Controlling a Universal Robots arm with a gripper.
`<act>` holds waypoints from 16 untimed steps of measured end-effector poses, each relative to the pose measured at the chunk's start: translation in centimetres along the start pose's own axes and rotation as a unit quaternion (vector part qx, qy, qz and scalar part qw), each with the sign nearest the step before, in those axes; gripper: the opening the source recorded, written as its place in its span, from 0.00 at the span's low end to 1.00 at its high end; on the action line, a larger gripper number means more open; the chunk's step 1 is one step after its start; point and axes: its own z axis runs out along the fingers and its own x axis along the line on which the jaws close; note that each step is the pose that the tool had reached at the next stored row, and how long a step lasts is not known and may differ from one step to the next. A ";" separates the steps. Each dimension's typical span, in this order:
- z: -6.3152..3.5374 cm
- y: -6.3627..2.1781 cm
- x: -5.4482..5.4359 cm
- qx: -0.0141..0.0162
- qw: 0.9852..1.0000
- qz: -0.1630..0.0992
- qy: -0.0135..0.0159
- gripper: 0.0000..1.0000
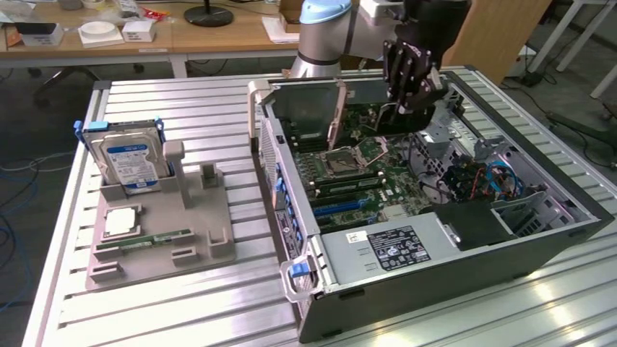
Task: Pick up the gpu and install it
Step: 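Insert the gpu into the slot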
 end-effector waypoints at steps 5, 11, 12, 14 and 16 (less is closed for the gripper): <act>0.69 0.76 0.0 -0.001 1.000 -0.004 0.000 0.26; 0.88 1.42 0.8 -0.001 1.000 -0.010 0.000 0.26; 0.90 1.46 1.0 -0.001 1.000 -0.011 0.000 0.26; 0.95 1.54 1.3 -0.001 1.000 -0.012 0.000 0.26; 1.13 1.91 1.4 -0.001 1.000 -0.014 0.000 0.26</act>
